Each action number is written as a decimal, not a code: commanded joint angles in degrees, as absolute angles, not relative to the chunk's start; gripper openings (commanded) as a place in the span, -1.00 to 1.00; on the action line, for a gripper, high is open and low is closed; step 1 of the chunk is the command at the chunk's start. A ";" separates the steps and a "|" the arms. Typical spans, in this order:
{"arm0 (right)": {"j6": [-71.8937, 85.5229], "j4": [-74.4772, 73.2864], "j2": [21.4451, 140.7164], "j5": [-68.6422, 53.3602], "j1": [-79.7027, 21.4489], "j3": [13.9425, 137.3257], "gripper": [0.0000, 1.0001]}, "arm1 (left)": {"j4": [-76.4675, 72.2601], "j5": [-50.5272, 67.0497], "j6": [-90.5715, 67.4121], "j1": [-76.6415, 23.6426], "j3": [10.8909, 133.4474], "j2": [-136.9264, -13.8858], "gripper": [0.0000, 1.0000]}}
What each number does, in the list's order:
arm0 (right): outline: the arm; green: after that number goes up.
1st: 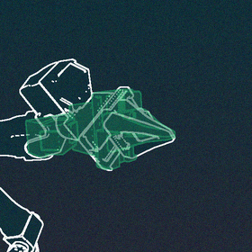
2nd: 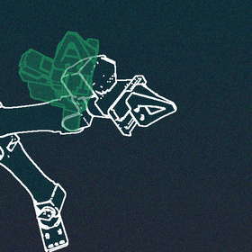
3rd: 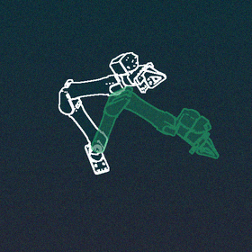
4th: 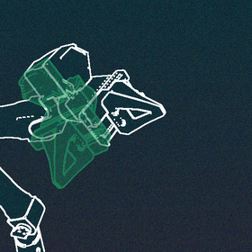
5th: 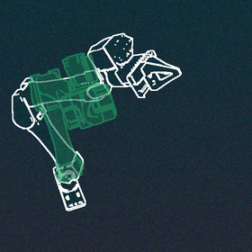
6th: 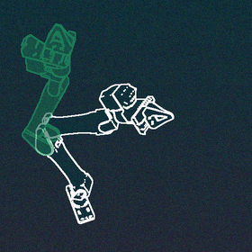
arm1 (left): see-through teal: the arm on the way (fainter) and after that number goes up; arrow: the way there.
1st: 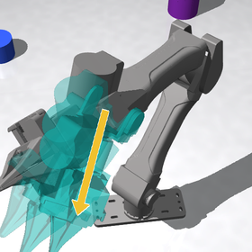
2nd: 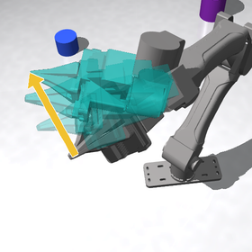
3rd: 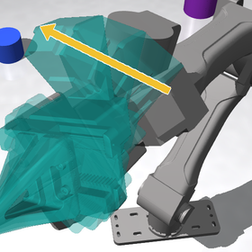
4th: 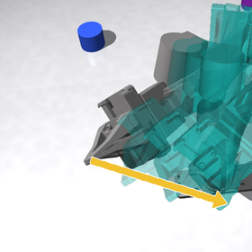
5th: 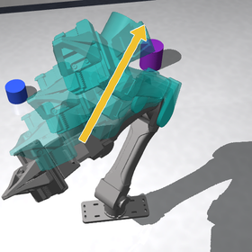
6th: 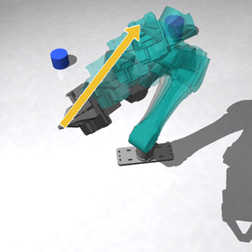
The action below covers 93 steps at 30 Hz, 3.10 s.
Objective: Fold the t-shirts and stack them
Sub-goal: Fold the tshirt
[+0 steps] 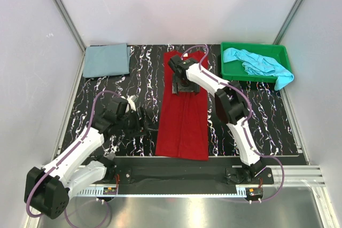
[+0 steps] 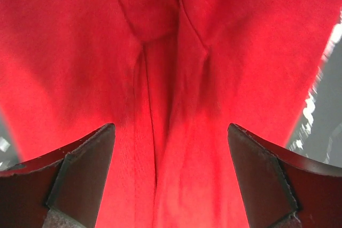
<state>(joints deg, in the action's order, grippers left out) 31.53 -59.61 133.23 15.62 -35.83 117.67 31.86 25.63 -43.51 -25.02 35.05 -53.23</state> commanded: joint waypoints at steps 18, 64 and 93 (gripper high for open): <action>20.12 -58.26 138.97 13.28 -34.28 131.15 0.94 | 23.91 27.33 -45.00 -24.70 28.65 -56.16 0.56; 49.31 -30.15 74.35 -21.62 -34.54 29.88 0.10 | 15.29 27.60 -46.05 -29.09 22.50 -74.80 -0.02; 56.69 -35.59 53.45 -23.21 -34.45 21.61 -1.00 | 13.98 21.18 -67.66 -44.02 16.07 -54.41 -1.00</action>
